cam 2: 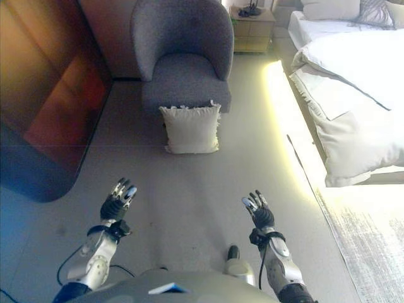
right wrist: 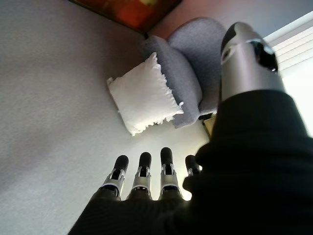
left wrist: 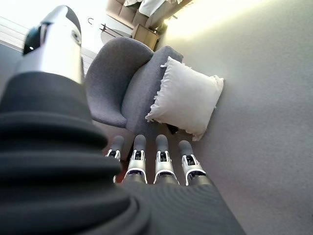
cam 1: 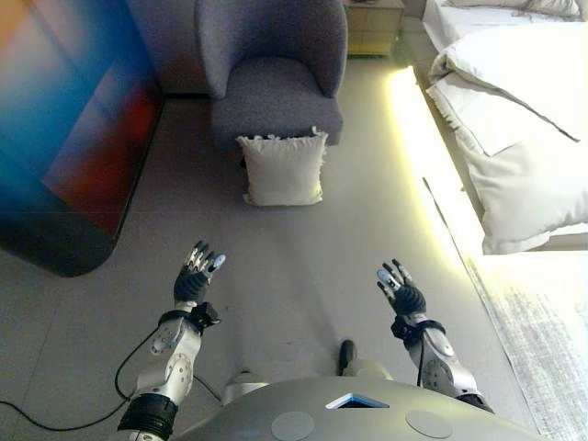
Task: Pick up the cushion and take it to the sofa
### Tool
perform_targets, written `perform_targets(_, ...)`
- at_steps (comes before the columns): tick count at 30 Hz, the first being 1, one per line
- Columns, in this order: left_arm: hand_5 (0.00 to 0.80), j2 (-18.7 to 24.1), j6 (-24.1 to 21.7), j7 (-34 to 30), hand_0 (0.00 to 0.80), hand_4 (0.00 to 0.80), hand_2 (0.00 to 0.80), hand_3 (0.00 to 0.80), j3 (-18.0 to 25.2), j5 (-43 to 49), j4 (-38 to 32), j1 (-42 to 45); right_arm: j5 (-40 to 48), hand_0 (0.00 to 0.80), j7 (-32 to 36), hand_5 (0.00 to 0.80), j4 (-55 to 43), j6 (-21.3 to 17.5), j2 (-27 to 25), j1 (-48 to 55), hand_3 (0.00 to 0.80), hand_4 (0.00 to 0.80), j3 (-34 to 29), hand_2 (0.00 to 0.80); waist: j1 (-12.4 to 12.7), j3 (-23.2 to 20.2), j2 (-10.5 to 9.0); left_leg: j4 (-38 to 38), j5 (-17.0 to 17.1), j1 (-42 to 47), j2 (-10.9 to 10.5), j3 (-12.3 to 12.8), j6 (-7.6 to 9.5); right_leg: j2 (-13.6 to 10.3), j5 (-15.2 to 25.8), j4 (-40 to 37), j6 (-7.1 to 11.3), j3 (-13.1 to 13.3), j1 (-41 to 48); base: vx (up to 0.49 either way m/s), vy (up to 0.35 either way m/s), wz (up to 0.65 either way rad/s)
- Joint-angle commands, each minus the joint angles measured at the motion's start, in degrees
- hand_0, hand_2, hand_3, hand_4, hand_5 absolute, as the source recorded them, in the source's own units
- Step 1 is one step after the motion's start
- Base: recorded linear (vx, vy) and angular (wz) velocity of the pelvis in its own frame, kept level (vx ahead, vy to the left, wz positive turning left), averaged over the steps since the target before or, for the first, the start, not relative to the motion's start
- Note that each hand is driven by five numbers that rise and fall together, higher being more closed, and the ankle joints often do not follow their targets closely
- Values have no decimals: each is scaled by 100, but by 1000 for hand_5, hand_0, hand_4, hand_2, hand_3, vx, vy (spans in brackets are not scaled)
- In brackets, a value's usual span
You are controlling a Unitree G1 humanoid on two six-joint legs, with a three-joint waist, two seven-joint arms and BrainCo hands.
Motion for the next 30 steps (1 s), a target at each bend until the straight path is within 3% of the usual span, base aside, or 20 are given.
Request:
perform_targets(1, 0, 83, -297, -184, 0, 0, 0, 0, 110, -32, -384, -187, -189, 0, 163, 0, -406, -22, -208, -182, 0, 0, -177, 0, -38, 131, -79, 382, -129, -497, -371, 86, 301, 403, -733, 111, -9, 124, 550, 64, -22, -6)
perform_targets(5, 0, 65, -249, -337, 0, 0, 0, 0, 252, -122, -398, -152, -277, 0, 233, 0, -451, -2, -358, -155, 0, 0, -219, 0, -19, 292, -191, 1612, -166, -1052, -458, -2, 200, 347, -675, 223, -100, 157, 468, 42, 23, -5)
perform_targets(7, 0, 24, -191, -410, 0, 0, 0, 0, 288, -127, -383, -162, -293, 0, 205, 0, -466, -10, -412, -170, 0, 0, -248, 0, -20, 344, -170, 1488, -271, -1086, -562, 30, 292, 283, -646, 260, -50, 97, 391, 35, 128, 0)
perform_targets(12, 0, -1, -260, -388, 0, 0, 0, 0, 323, -85, -127, -298, -101, 0, 270, 0, -450, 71, -380, -297, 0, 0, -398, 0, -187, 382, 23, 768, -334, -718, -595, 220, 499, 117, -712, 783, 125, 89, 17, 59, 201, -4)
perform_targets(15, 0, 63, -281, -275, 0, 0, 0, 0, 297, 11, -216, -350, -169, 0, 218, 0, -456, -28, -156, -235, 0, 0, -399, 0, -207, 401, 64, 664, -355, -623, -702, 172, 630, -54, -696, 1364, 237, 82, -122, 103, 177, 4)
perform_targets(18, 0, 169, -315, -285, 0, 0, 0, 0, 207, 78, -223, -387, -239, 0, 91, 0, -451, -140, -24, -263, 0, 0, -338, 0, -149, 433, 144, 832, -445, -738, -794, 144, 804, -156, -773, 2294, 162, 66, -203, 92, 199, 10)
perform_targets(22, 0, 256, -270, -305, 0, 0, 0, 0, 159, 34, -18, -418, -241, 0, -44, 0, -549, -275, -15, -147, 0, 0, -244, 0, -219, 489, 252, 1068, -634, -746, -874, 151, 983, -222, -381, 3851, 51, 227, -828, 114, 177, -1)
perform_targets(24, 0, 303, -173, -439, 0, 0, 0, 0, 223, -97, -60, -419, -211, 0, -35, 0, -601, -333, -31, 0, 0, 0, -275, 0, -315, 492, 208, 1048, -696, -624, -939, 146, 961, -305, -182, 3563, 81, 253, -1002, 211, 33, 18)
perform_targets(27, 0, 354, -50, -488, 0, 0, 0, 0, 186, -74, -163, -442, -129, 0, 28, 0, -570, -445, -27, 200, 0, 0, -404, 0, -515, 481, 47, 1012, -857, -405, -1057, -45, 829, -499, 220, 2129, 258, 421, -1114, 329, -150, 39)
perform_targets(30, 0, 371, -72, -644, 0, 0, 0, 0, 91, 23, -233, -397, 70, 0, 6, 0, -551, -399, -65, 331, 0, 0, -591, 0, -710, 430, -52, 1122, -1132, -291, -1059, -432, 731, -507, 442, 348, 480, 996, -1177, 423, -209, 30)
